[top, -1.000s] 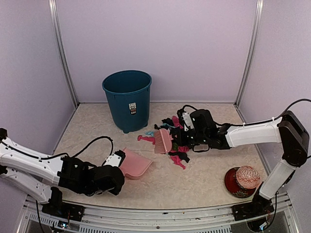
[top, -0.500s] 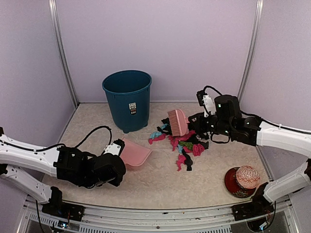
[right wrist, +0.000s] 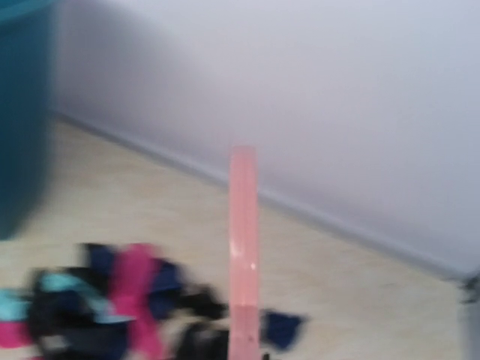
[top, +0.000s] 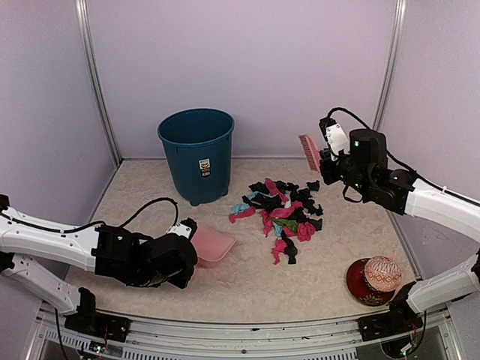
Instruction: Sweep away the paper scraps from the table
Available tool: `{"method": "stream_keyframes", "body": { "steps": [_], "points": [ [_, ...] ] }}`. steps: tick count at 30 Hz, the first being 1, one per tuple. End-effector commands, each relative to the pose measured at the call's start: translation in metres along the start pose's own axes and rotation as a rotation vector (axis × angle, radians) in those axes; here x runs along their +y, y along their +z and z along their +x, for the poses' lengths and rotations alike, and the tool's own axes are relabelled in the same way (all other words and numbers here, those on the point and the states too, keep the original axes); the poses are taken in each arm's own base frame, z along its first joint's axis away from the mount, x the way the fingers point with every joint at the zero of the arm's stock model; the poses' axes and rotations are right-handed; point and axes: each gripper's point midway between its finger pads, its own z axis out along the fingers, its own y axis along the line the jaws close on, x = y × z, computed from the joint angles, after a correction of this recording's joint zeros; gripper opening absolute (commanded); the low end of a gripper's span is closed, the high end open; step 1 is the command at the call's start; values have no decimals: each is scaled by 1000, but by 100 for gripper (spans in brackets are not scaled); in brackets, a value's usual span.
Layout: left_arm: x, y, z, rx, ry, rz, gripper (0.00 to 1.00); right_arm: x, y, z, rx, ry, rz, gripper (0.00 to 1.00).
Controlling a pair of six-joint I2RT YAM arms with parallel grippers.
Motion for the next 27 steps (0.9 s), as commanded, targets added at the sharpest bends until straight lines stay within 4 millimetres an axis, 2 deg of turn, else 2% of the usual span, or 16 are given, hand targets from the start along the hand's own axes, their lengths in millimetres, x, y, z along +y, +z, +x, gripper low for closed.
{"method": "stream_keyframes", "body": {
  "steps": [1, 5, 7, 10, 12, 20, 27],
  "points": [
    [-6, 11, 8, 29, 29, 8, 0, -39, 27, 4, 0, -175, 156, 0],
    [-15, 15, 10, 46, 52, 40, 0, -50, 61, 30, 70, -325, 188, 0],
    [-20, 18, 13, 58, 67, 54, 0, -55, 78, 50, 122, -394, 200, 0],
    [-27, 20, 13, 66, 88, 77, 0, -58, 98, 70, 179, -439, 169, 0],
    [-33, 22, 12, 70, 101, 90, 0, -55, 107, 77, 190, -439, 122, 0],
    [-59, 36, 8, 82, 153, 143, 0, -8, 130, 126, 293, -380, -140, 0],
    [-77, 45, 1, 87, 189, 171, 0, 31, 116, 147, 322, -288, -314, 0]
  ]
}}
